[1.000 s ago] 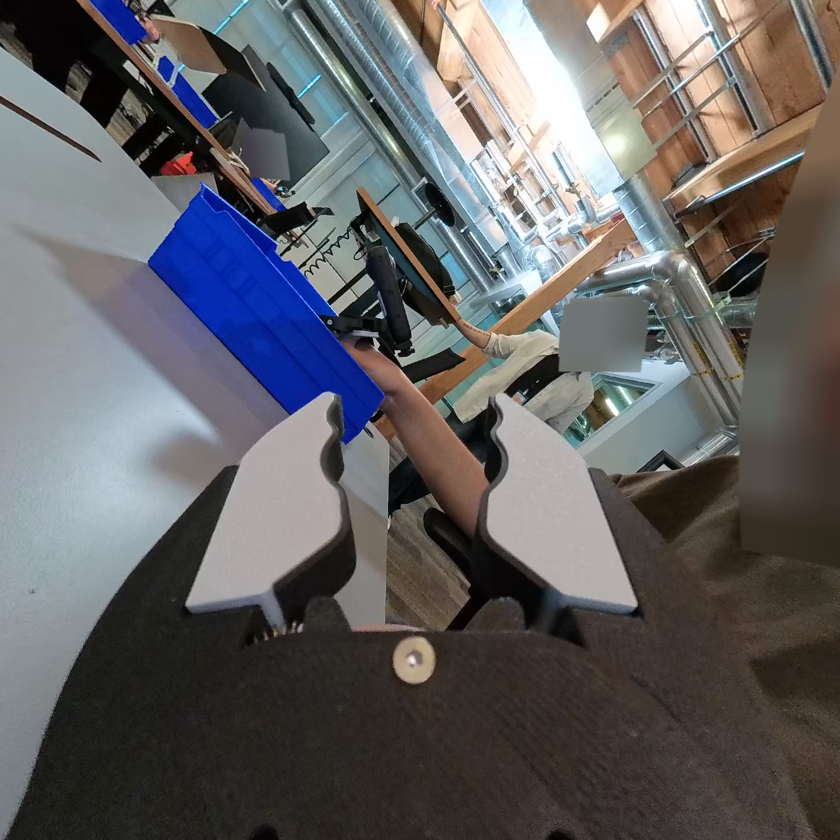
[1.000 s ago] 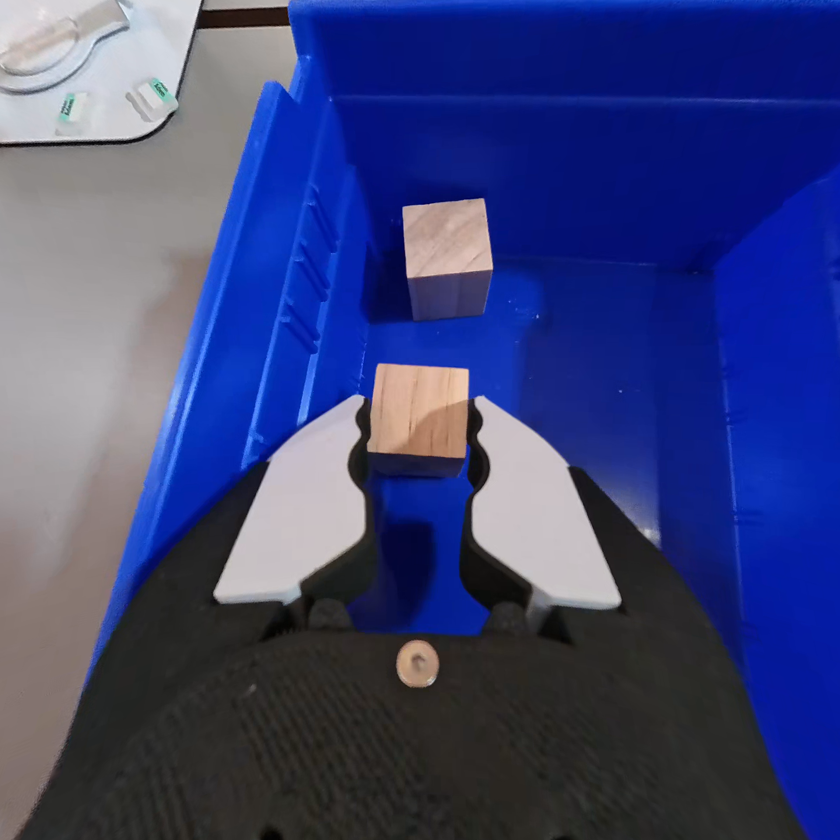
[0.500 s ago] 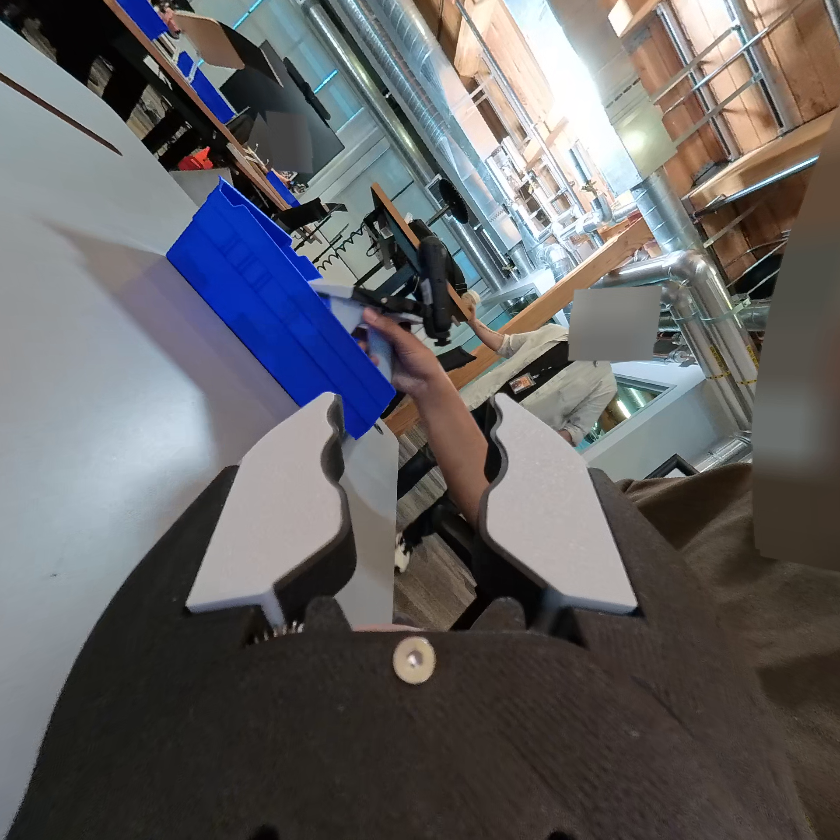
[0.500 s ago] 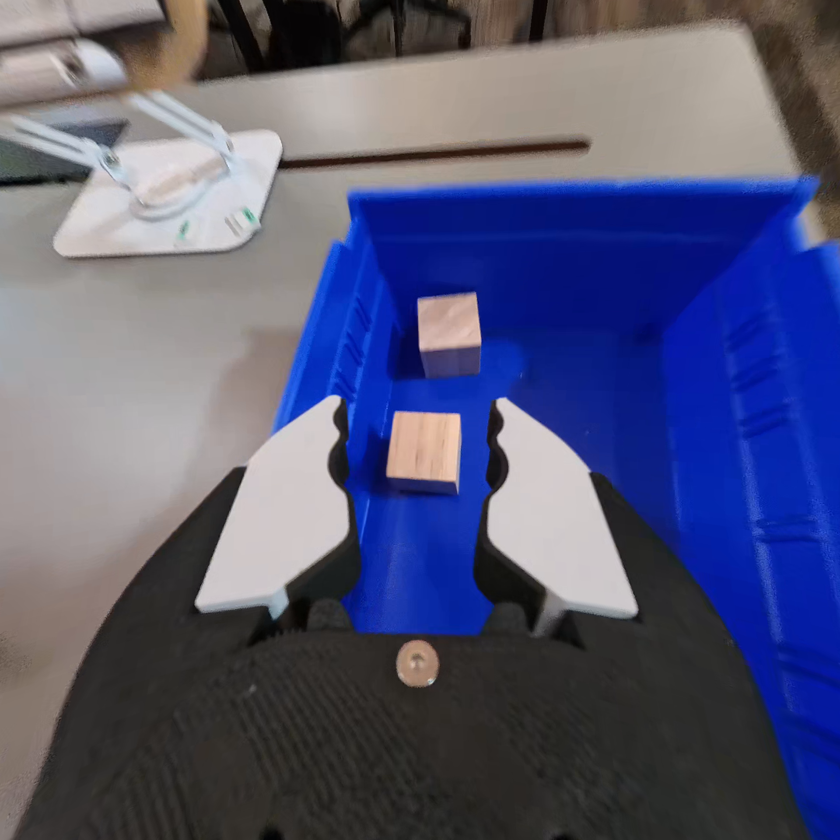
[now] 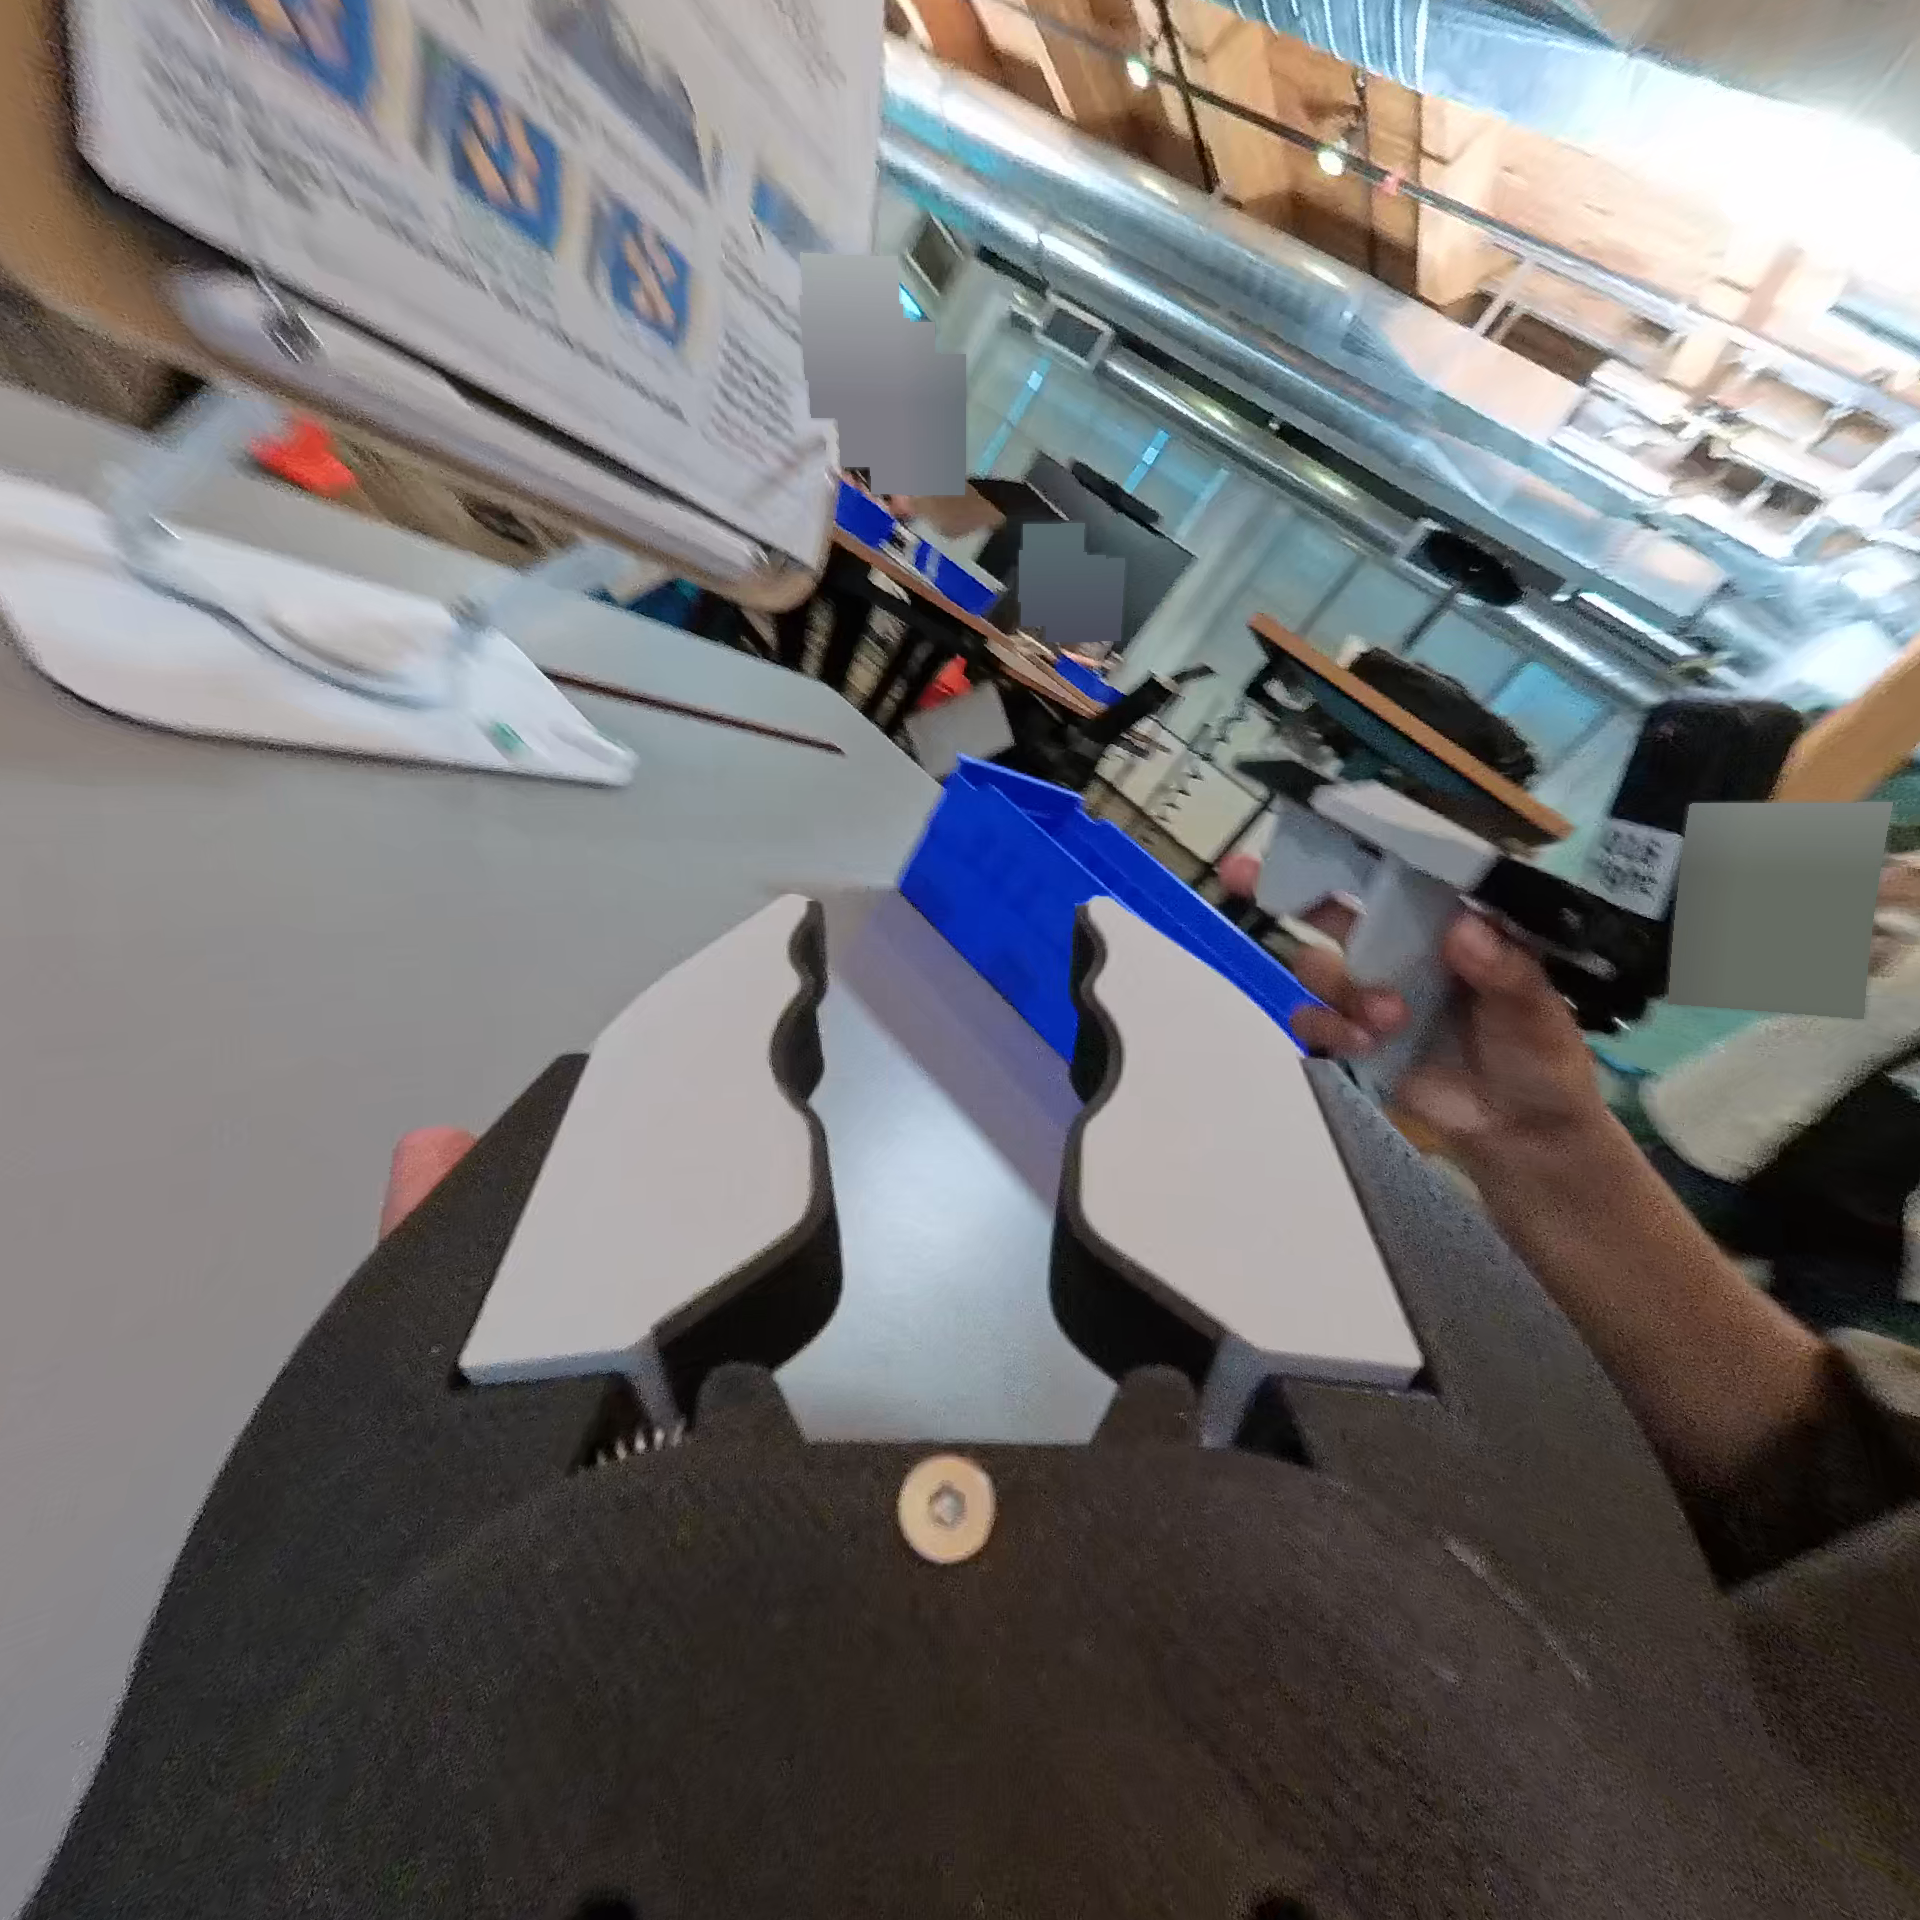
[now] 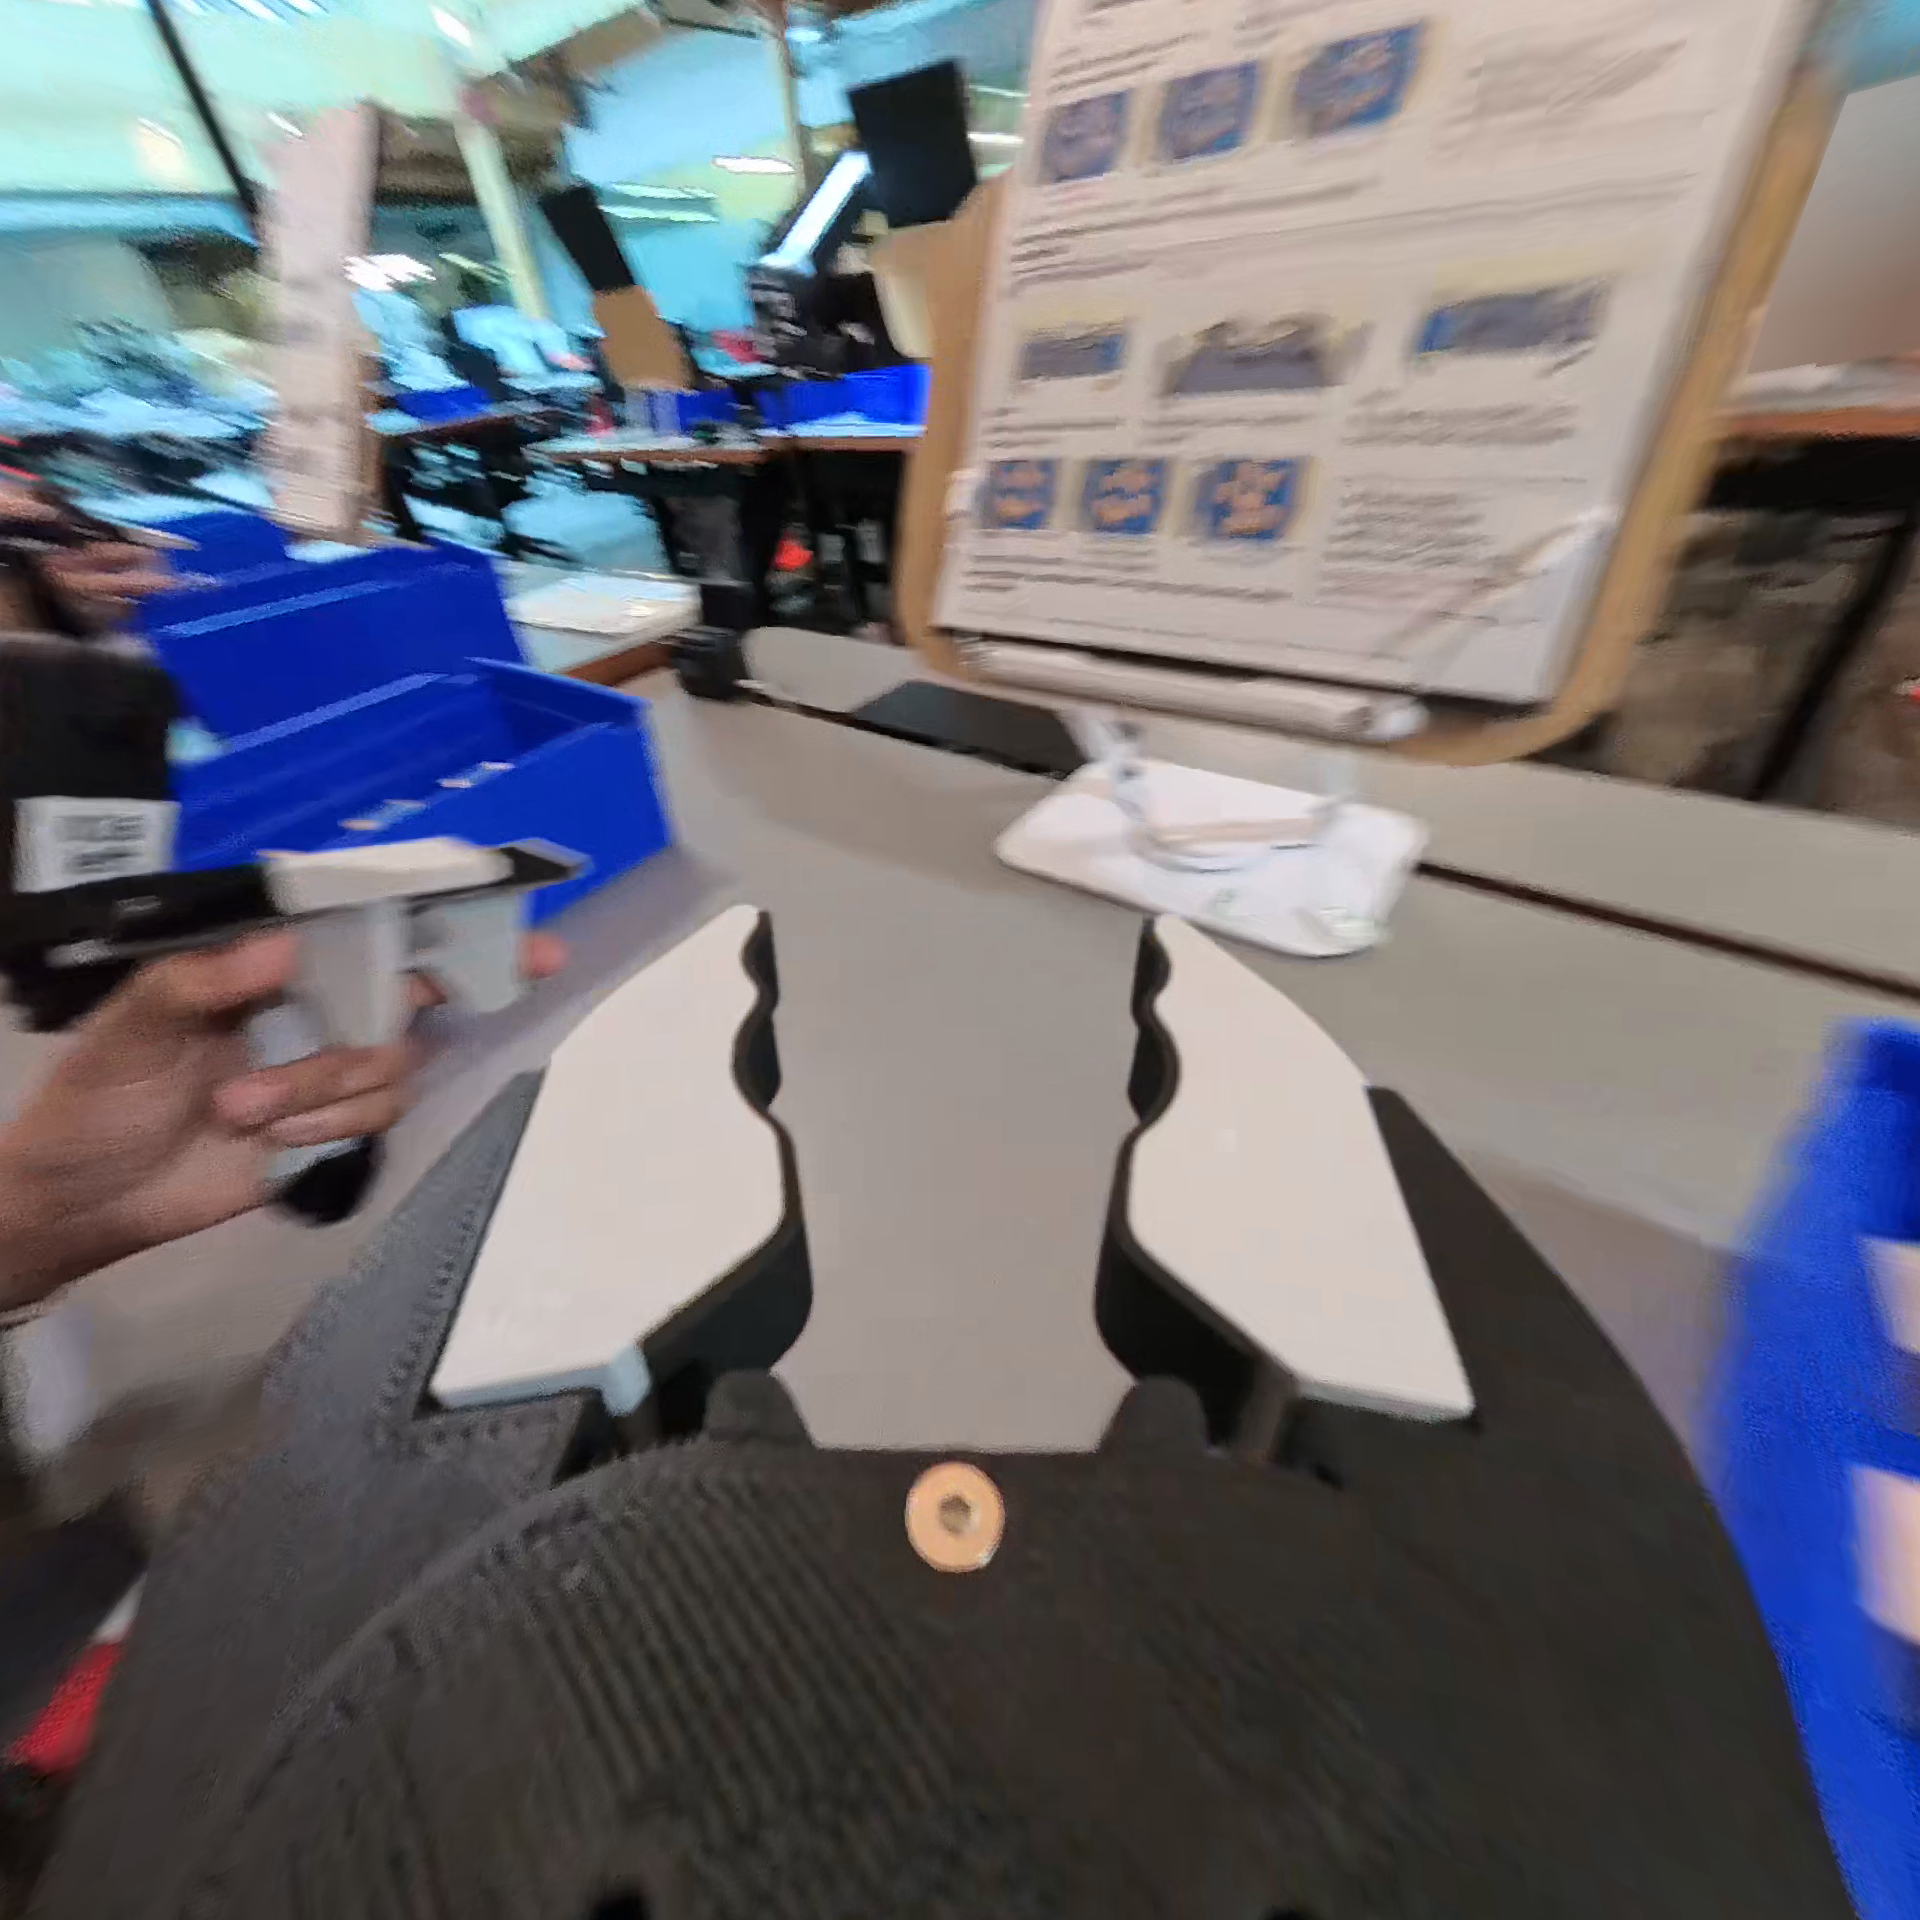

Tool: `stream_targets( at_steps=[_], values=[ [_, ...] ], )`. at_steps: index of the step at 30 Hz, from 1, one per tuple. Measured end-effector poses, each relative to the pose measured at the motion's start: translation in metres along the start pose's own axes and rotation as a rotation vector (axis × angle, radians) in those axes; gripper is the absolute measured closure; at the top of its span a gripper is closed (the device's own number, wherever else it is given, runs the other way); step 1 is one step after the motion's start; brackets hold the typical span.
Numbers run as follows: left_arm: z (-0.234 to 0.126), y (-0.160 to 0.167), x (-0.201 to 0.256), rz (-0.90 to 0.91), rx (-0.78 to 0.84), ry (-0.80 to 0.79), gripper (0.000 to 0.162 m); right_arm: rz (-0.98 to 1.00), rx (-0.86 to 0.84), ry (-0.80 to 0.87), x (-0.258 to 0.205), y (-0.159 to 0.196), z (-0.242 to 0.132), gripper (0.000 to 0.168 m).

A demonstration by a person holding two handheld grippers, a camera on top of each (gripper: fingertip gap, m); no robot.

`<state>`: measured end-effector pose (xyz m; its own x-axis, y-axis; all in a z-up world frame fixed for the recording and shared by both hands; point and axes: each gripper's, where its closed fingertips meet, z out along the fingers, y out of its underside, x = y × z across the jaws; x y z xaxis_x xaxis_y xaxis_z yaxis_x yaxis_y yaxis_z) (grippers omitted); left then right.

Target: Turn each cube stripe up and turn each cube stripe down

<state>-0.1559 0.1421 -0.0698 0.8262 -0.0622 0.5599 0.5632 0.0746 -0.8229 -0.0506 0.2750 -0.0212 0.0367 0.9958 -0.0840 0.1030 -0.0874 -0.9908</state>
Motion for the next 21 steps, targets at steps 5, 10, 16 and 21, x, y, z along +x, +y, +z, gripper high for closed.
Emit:
stream_targets(
  at_steps=[5, 10, 16, 21],
  values=[
    [-0.021, -0.032, -0.038, 0.261, 0.038, -0.229, 0.116, 0.125, -0.200, -0.295, -0.117, 0.095, 0.028, 0.100],
    [-0.079, -0.111, -0.073, 0.476, 0.120, -0.579, 0.094, -0.026, -0.283, -0.391, -0.157, 0.133, 0.031, 0.108],
    [-0.168, -0.148, -0.151, 0.355, -0.037, -0.912, 0.086, 0.056, -0.315, -0.412, -0.154, 0.143, 0.034, 0.113],
    [-0.187, -0.125, -0.203, 0.170, -0.145, -0.953, 0.083, 0.099, -0.336, -0.405, -0.149, 0.148, 0.029, 0.113]
  ],
)
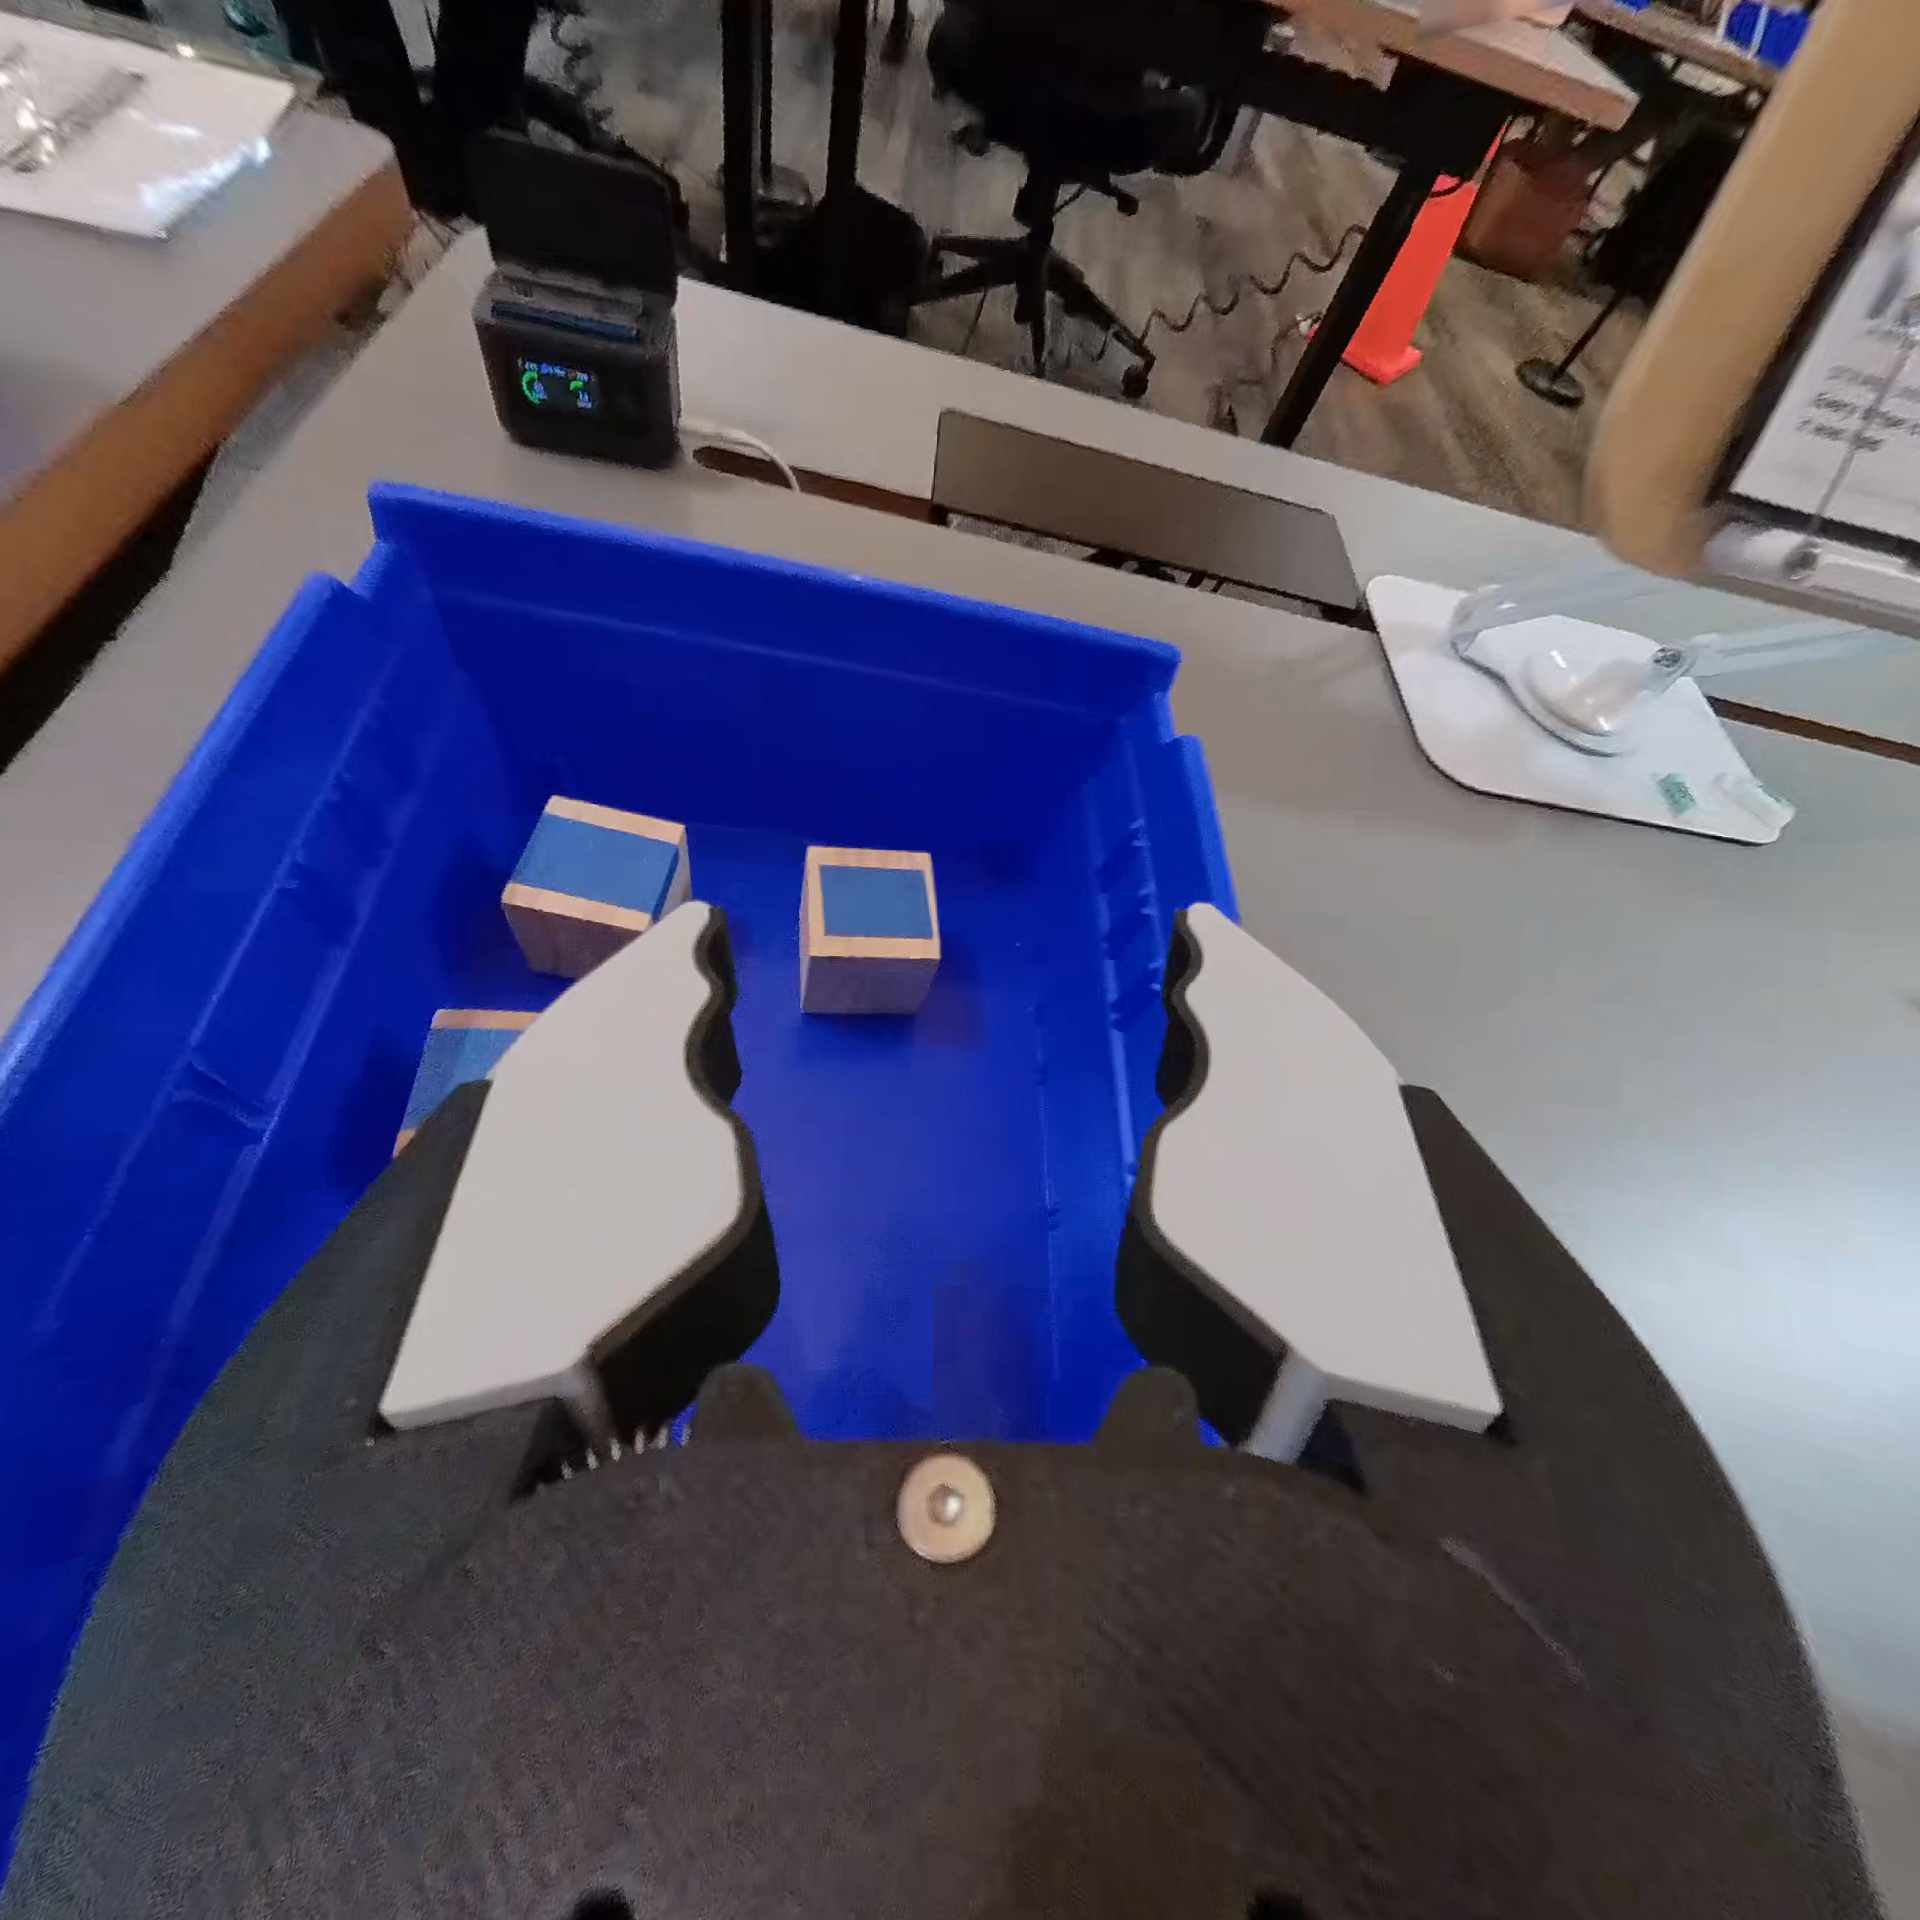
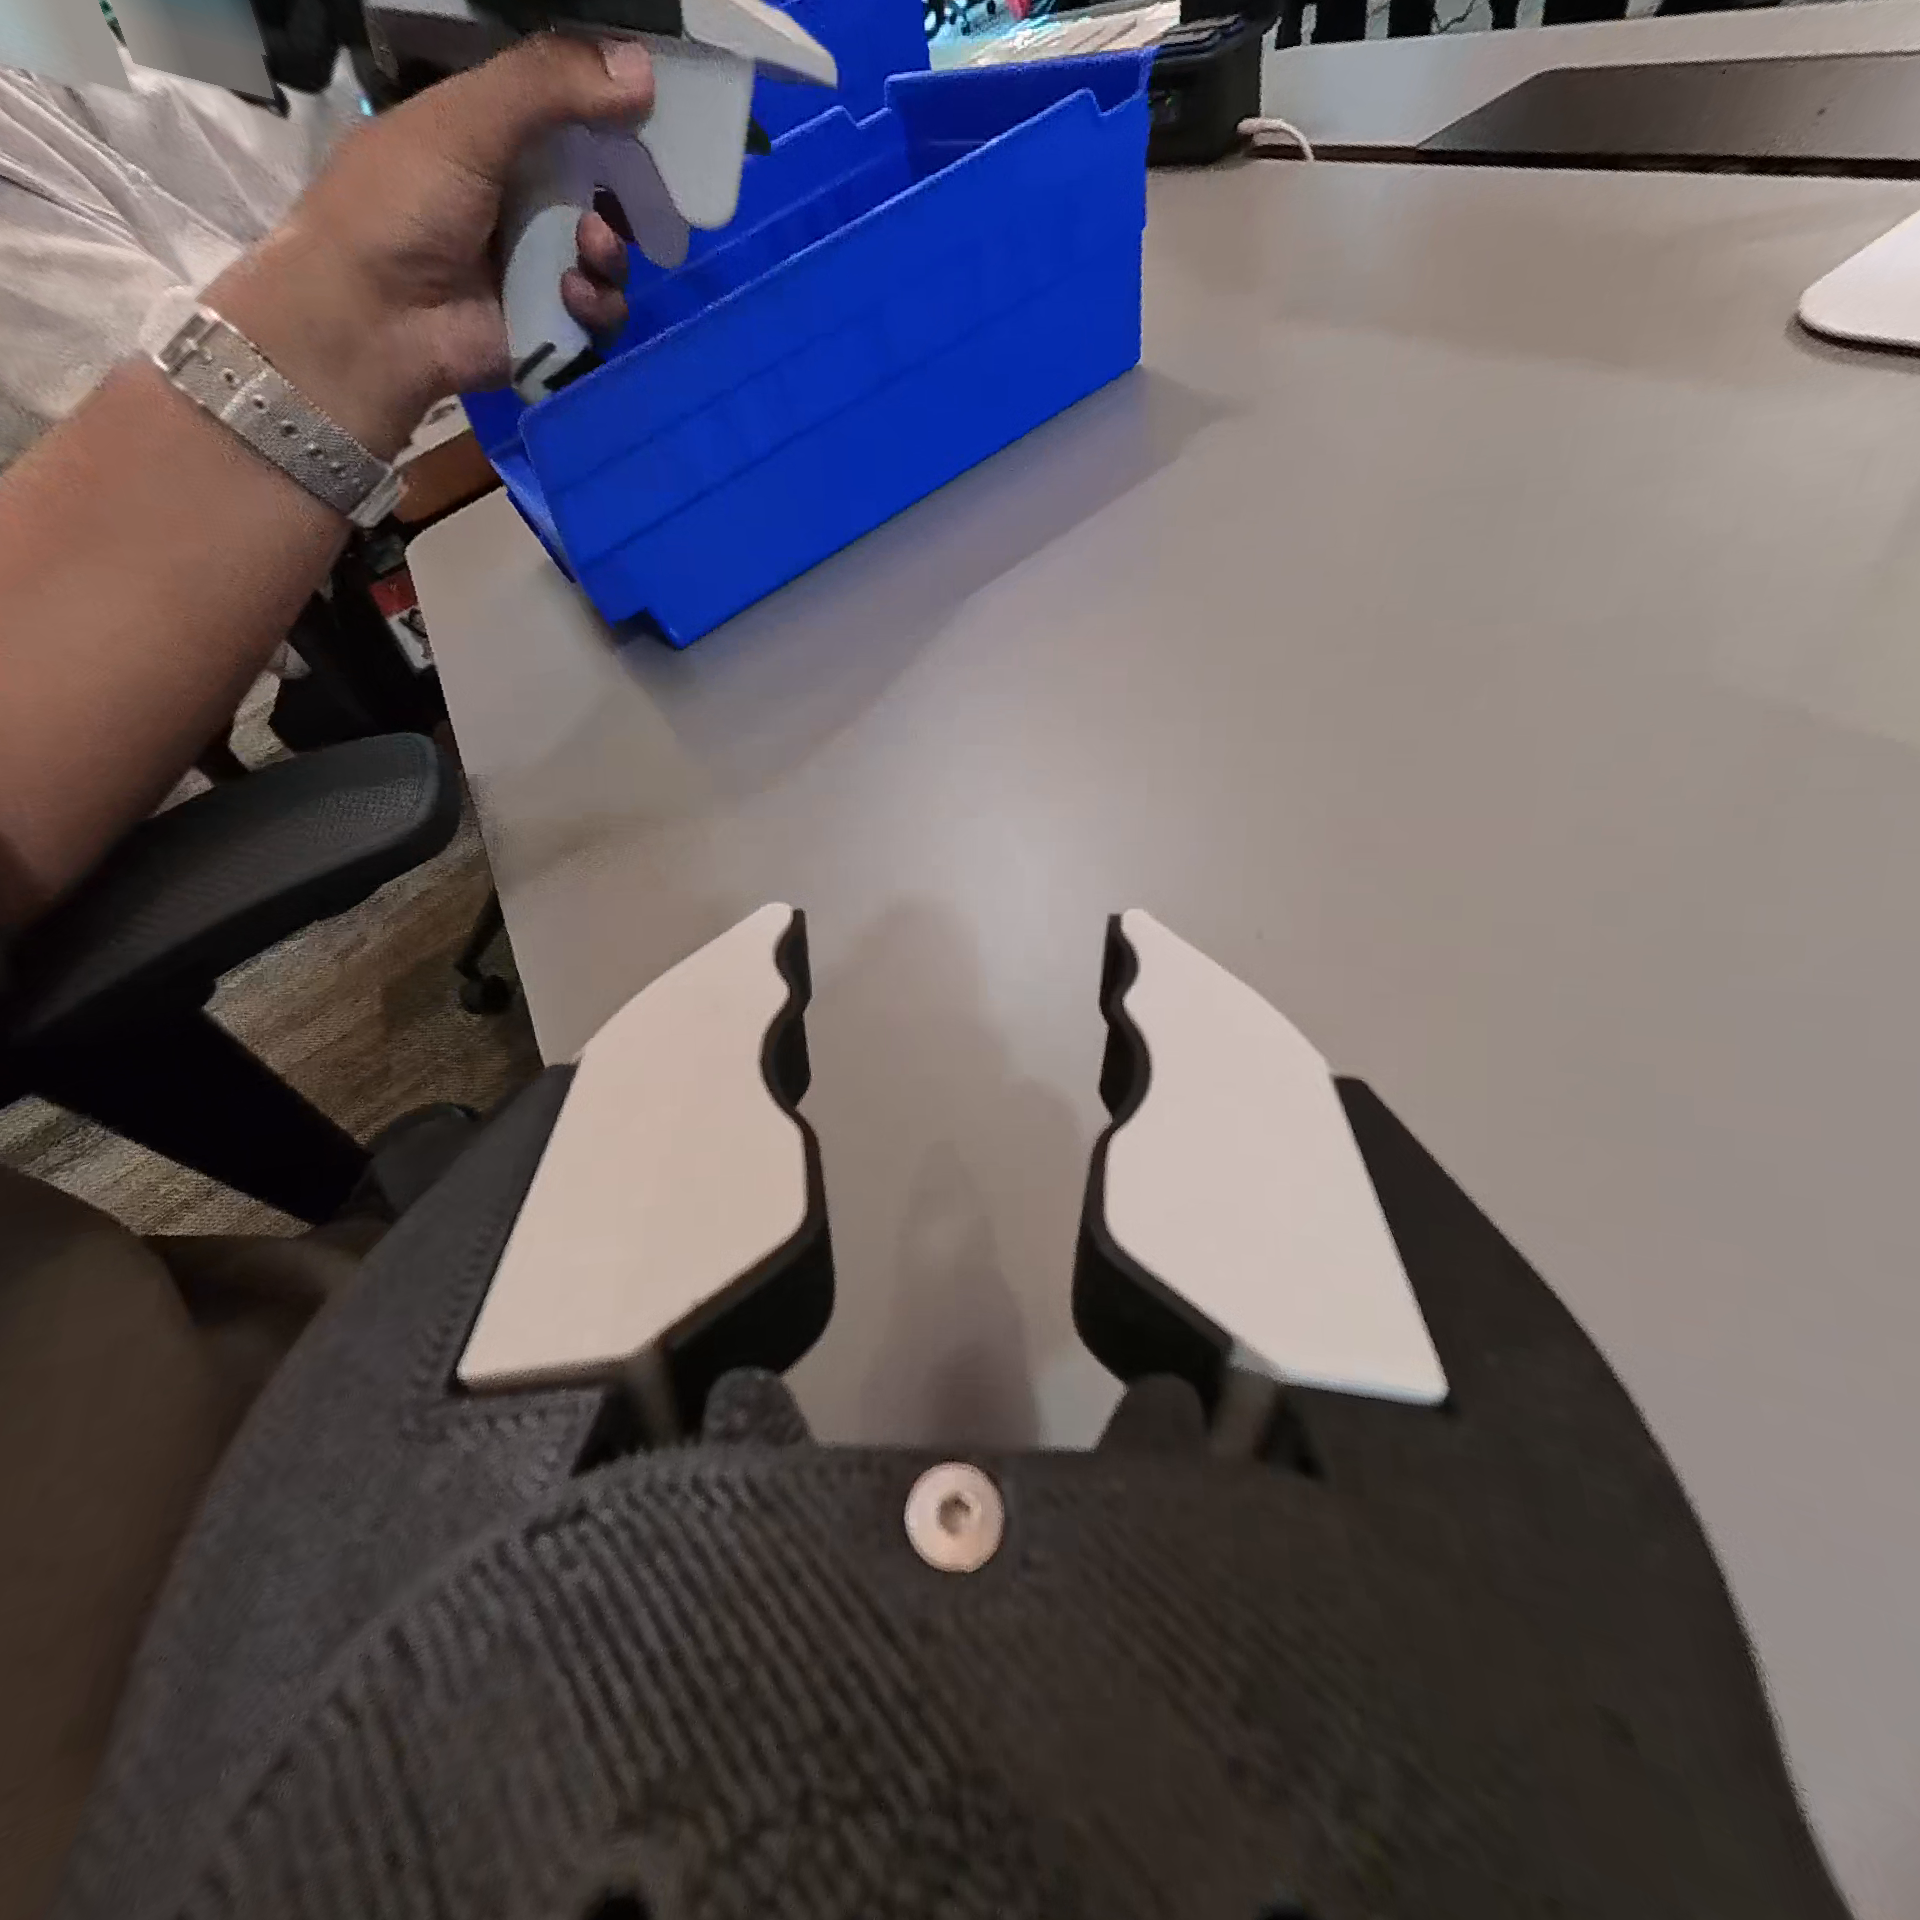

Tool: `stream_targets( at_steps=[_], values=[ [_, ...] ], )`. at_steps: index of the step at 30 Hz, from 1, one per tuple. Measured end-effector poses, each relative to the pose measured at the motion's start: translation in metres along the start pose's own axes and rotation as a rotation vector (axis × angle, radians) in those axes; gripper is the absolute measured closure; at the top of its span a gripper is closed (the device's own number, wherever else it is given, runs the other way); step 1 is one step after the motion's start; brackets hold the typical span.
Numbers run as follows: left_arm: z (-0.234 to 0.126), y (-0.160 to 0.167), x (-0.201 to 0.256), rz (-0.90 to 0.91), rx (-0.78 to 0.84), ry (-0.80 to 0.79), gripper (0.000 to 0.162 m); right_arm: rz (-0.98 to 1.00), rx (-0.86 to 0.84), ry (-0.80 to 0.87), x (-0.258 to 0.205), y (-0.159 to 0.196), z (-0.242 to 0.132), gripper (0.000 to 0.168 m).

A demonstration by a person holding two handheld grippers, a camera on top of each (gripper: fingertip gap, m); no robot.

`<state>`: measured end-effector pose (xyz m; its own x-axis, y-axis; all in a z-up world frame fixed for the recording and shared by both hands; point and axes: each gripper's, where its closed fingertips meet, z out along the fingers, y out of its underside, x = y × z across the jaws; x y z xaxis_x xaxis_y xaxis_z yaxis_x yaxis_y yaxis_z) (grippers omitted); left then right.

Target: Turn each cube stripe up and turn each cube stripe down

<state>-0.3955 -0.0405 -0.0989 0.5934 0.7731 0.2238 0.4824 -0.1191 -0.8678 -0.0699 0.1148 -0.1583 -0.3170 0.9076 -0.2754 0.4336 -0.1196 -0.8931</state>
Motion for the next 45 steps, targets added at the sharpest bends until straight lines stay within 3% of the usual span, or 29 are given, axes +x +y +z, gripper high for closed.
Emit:
stream_targets(
  at_steps=[16, 17, 19, 23, 28, 32, 36, 41, 45],
  values=[
    [0.088, 0.059, -0.031, 0.108, -0.332, -0.159, 0.089, 0.049, 0.067, 0.173, 0.027, 0.009, -0.055, 0.117],
    [0.090, 0.062, -0.032, 0.107, -0.345, -0.165, 0.092, 0.050, 0.069, 0.177, 0.028, 0.009, -0.056, 0.118],
    [0.093, 0.063, -0.030, 0.113, -0.349, -0.157, 0.115, 0.049, 0.069, 0.186, 0.029, 0.009, -0.058, 0.118],
    [0.086, 0.042, -0.034, 0.145, -0.277, -0.201, 0.117, 0.047, 0.069, 0.192, 0.030, 0.009, -0.058, 0.118],
    [0.053, -0.013, -0.018, 0.132, -0.073, -0.178, 0.118, 0.040, 0.065, 0.182, 0.031, 0.008, -0.054, 0.119],
    [0.013, -0.055, 0.037, 0.054, 0.128, 0.062, 0.118, 0.027, 0.075, 0.166, 0.032, 0.001, -0.049, 0.119],
    [-0.034, -0.067, 0.129, -0.179, 0.223, 0.522, 0.117, 0.014, 0.120, 0.147, 0.031, -0.013, -0.043, 0.118],
    [-0.078, -0.028, 0.229, -0.425, 0.154, 1.038, 0.118, 0.114, 0.281, -0.037, 0.006, -0.046, -0.038, 0.113],
    [-0.094, 0.013, 0.278, -0.571, 0.083, 1.267, 0.118, 0.303, 0.404, -0.231, -0.011, -0.071, -0.040, 0.102]
  ],
)
